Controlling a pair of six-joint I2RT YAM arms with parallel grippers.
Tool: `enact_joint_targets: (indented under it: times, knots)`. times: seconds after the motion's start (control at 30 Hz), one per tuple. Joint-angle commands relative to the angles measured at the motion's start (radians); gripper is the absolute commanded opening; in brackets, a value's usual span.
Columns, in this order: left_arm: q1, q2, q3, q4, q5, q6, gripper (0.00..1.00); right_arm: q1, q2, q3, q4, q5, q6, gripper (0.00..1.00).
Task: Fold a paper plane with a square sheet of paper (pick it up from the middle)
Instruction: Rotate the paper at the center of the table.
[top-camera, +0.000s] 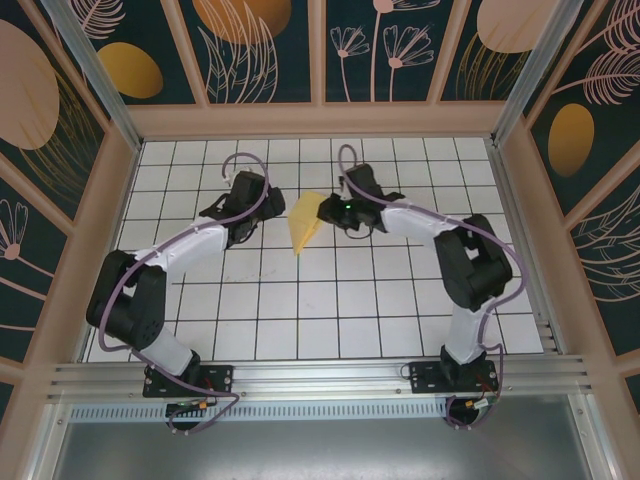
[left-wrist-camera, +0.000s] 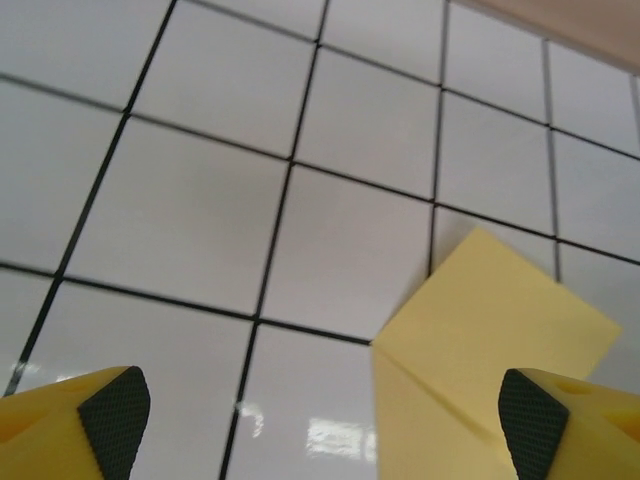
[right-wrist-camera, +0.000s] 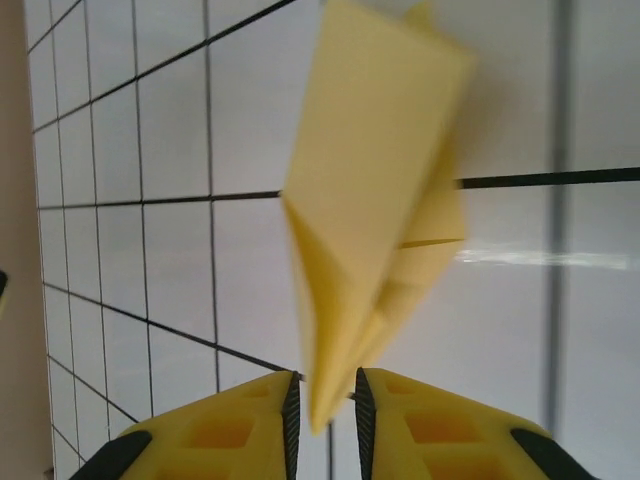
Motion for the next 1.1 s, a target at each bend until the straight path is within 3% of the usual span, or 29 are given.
enact_joint_targets:
  times: [0.0,0.23,0.53,0.8,0.9,1.07]
  knots:
    - [0.032,-0.050,-0.062,0.035,-0.016,-0.076,0.93,0.056,0.092,0.103,-0.035,-0.017,-0.001,0.23]
    - [0.066,-0.071,-0.129,0.053,0.006,-0.101,0.96,0.111,0.279,0.304,-0.143,-0.008,-0.030,0.22]
    - [0.067,-0.048,-0.120,0.057,0.033,-0.088,0.98,0.090,0.356,0.348,-0.266,0.018,-0.151,0.22]
    - [0.067,-0.045,-0.114,0.059,0.070,-0.075,0.98,0.061,0.310,0.248,-0.418,-0.110,-0.583,0.23]
    - [0.066,-0.050,-0.122,0.067,0.090,-0.071,0.98,0.053,0.231,0.163,-0.459,-0.073,-0.720,0.23]
    - [0.066,-0.060,-0.135,0.087,0.112,-0.082,0.99,0.024,0.110,0.159,-0.409,-0.005,-0.657,0.26]
